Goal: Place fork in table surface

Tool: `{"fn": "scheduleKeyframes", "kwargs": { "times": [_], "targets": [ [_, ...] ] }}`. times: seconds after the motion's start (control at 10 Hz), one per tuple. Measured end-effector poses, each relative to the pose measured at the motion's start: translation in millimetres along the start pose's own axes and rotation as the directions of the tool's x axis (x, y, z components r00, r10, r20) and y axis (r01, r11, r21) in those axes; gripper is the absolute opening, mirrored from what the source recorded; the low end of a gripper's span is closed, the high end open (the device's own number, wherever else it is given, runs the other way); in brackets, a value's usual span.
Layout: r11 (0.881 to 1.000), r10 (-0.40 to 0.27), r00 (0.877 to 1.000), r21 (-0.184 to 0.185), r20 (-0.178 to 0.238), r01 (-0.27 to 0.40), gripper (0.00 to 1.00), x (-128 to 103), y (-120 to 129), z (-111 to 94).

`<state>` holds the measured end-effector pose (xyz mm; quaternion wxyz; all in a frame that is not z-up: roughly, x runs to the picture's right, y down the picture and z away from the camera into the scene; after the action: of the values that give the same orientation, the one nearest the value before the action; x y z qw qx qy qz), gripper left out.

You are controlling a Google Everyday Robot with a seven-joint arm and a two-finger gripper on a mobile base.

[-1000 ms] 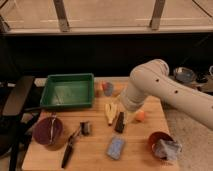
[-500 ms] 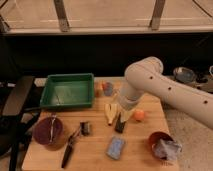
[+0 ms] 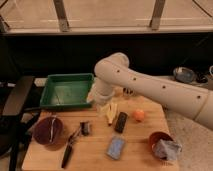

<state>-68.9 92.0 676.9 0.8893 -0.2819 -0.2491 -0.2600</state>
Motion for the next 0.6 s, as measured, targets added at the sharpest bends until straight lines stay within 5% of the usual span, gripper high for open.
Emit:
{"fn": "scheduleKeyframes", "kwargs": {
  "times": [0.3, 0.6],
  "targets": [
    [0.992, -0.126, 0.992, -0.016, 0.020, 0.126, 0.65, -43.8, -47.4, 33.8],
    [0.970, -0.240, 0.970, -0.030, 0.045, 0.242, 0.65, -84.8, -91.1, 70.5]
  ]
}}
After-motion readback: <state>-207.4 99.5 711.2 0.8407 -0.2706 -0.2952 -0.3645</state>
